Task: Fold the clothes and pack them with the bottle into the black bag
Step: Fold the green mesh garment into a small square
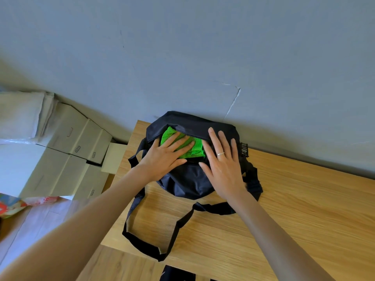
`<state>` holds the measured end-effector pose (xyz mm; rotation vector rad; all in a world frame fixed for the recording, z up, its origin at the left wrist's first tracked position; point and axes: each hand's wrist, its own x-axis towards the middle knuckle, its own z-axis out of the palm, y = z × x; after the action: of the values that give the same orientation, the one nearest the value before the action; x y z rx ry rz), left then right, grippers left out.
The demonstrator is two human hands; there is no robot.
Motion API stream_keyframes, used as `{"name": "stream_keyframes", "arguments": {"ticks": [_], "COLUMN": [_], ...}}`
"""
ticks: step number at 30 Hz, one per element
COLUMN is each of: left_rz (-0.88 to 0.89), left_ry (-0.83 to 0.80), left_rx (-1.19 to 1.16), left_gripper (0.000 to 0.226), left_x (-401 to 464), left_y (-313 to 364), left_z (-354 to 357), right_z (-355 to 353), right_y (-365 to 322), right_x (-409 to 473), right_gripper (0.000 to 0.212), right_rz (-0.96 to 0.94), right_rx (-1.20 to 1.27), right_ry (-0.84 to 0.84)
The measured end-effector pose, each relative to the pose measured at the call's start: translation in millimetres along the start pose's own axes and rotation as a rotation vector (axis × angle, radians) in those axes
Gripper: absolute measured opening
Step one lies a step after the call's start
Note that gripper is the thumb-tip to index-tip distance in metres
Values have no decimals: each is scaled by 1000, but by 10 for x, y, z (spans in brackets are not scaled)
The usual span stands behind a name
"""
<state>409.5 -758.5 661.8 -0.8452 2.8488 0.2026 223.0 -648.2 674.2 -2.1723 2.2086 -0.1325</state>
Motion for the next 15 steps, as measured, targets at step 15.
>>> {"name": "stream_keyframes", "arguments": {"ticks": [15], "left_rz": [-362], "left_ry": [438], "left_rx": [-249], "left_gripper": [54], "left_x": [-162], "left_y": [-462], "left_z": [27], "right_z": [256], "right_y": [-475], "right_x": [325], "right_gripper": [63], "right_rz": [-296], "right_rx": [61], "right_ry": [-108]}}
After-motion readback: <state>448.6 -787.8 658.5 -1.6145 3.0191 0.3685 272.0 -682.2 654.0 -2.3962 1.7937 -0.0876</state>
